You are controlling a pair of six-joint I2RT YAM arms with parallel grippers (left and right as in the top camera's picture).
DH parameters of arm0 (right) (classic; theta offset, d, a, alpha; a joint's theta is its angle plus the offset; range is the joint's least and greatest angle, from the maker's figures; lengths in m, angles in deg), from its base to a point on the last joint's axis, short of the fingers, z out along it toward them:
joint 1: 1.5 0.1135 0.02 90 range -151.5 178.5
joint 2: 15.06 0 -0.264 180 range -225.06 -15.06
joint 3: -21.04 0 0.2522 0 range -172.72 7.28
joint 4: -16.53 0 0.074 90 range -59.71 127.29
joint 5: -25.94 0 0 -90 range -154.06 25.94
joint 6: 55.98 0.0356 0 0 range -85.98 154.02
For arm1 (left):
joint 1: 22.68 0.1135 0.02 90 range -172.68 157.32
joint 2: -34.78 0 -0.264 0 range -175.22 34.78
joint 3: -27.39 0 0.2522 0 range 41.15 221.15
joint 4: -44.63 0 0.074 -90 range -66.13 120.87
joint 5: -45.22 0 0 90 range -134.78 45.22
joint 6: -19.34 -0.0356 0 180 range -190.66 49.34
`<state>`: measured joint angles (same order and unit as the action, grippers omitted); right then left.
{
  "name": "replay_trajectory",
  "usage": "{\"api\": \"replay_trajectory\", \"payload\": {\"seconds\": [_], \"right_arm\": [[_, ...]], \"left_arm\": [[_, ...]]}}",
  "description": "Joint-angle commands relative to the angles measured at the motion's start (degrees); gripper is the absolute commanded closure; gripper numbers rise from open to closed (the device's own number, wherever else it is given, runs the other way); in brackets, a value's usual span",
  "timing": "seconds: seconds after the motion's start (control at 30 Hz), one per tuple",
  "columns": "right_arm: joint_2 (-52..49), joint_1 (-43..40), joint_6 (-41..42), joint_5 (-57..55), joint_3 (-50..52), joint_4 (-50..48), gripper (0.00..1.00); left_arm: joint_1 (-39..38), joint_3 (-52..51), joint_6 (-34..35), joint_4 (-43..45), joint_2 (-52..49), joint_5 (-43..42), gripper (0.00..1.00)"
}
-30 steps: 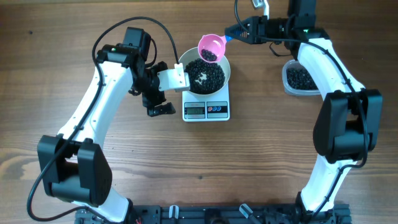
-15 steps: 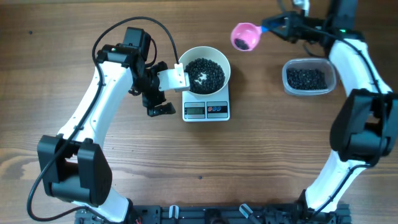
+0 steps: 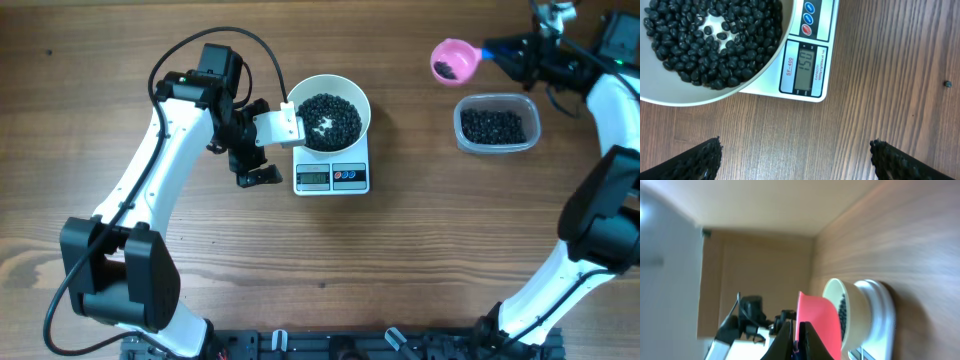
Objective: Scoop item into bowl and weigh 150g on scale
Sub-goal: 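Tip the beans into the tub and set the scoop down with the right gripper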
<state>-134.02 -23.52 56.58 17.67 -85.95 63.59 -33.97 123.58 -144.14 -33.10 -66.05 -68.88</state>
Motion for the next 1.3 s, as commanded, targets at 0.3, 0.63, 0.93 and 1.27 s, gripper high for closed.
{"api": "replay_trajectory", "payload": {"seconds": [0.3,0.63,0.93,1.27], "right_arm": [[-0.74,-10.21,-24.06,-30.38,0.09,31.43,0.96],[-0.74,-5.88,-23.89,-31.56,0.09,19.41,0.96],[-0.74,-2.69,-17.64,-40.17,0.09,18.88,0.96],[-0.74,-2.69,-14.43,-40.19,0.09,17.29,0.42]], "left_arm": [[0.17,-0.37,-1.11,-0.07,-0.22,-1.36,0.0],[0.17,-0.37,-1.11,-0.07,-0.22,-1.36,0.0],[0.17,-0.37,-1.11,-0.07,-0.22,-1.36,0.0],[0.17,-0.37,-1.11,-0.07,-0.22,-1.36,0.0]]}}
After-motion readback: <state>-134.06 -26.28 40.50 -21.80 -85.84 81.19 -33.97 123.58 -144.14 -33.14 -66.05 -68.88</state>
